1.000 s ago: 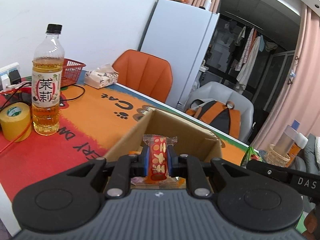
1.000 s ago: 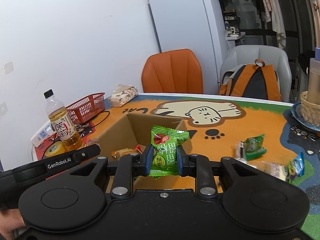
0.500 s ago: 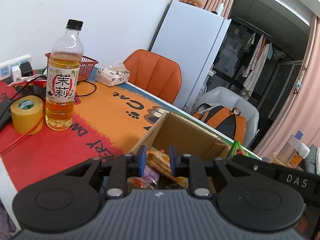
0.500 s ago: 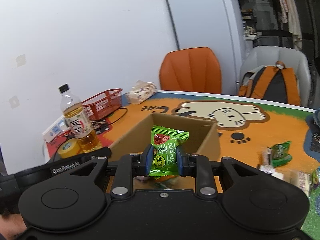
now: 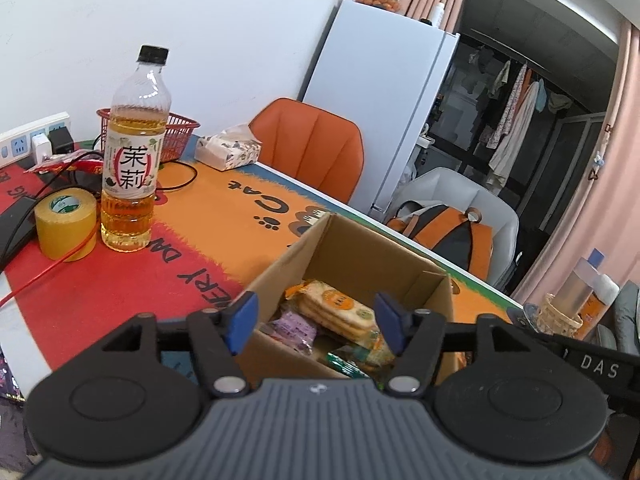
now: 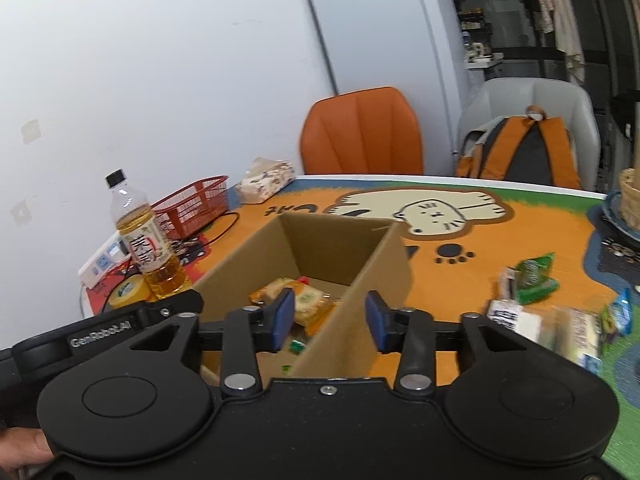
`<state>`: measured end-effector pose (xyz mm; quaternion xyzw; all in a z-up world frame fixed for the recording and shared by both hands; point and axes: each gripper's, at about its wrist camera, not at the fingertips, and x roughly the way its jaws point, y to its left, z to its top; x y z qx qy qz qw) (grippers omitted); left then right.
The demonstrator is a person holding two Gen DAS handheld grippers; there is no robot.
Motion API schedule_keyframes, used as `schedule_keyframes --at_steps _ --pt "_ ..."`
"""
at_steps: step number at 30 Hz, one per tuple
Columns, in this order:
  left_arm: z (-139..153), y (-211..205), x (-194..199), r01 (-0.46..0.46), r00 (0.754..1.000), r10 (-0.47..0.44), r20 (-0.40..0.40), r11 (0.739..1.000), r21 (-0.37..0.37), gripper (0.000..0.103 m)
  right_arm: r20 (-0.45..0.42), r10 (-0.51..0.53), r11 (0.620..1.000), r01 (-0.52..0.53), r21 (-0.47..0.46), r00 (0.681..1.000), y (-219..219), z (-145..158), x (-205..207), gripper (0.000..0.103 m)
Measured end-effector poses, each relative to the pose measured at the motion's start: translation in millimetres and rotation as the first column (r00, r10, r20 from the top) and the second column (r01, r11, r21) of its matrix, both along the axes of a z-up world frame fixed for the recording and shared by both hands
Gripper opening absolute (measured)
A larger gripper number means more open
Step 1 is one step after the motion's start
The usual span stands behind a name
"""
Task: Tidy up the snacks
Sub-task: 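Move both grippers back to the snack pile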
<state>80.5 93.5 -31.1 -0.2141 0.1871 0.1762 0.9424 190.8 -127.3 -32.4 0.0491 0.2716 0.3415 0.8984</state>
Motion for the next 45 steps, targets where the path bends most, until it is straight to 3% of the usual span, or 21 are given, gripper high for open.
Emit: schedule_keyframes --at_steps 11,16,25,38,41,45 --pt "10 -31 -4 0.041 0.999 -0.041 0.006 0.999 0.019 0.078 -0.03 -0.092 0.996 0.092 0.008 0.995 -43 -6 -2 0.071" --pt "12 -48 -2 0.073 0.997 -0.073 -0.001 0.997 0.024 0.086 -0.011 -0.137 0.99 0.137 0.012 0.991 -64 -5 -7 0.091" --pt "14 -77 6 0.154 0.988 -0.154 -0.011 0.987 0.041 0.095 -0.022 -0.209 0.978 0.209 0.024 0.978 -103 -7 -6 0.103" --pt "12 -118 20 0.274 0.962 -0.274 -0.008 0.96 0.052 0.095 -0.025 -0.304 0.952 0.304 0.029 0.952 -151 -12 -6 0.102" --pt "10 -129 24 0.29 0.957 -0.291 -0.002 0.955 0.061 0.095 -0.028 -0.299 0.954 0.3 0.027 0.954 -157 -16 -5 0.097" --pt "4 -143 31 0.315 0.949 -0.316 -0.012 0.946 0.079 0.094 -0.055 -0.291 0.956 0.293 0.032 0.955 -163 -22 -3 0.082"
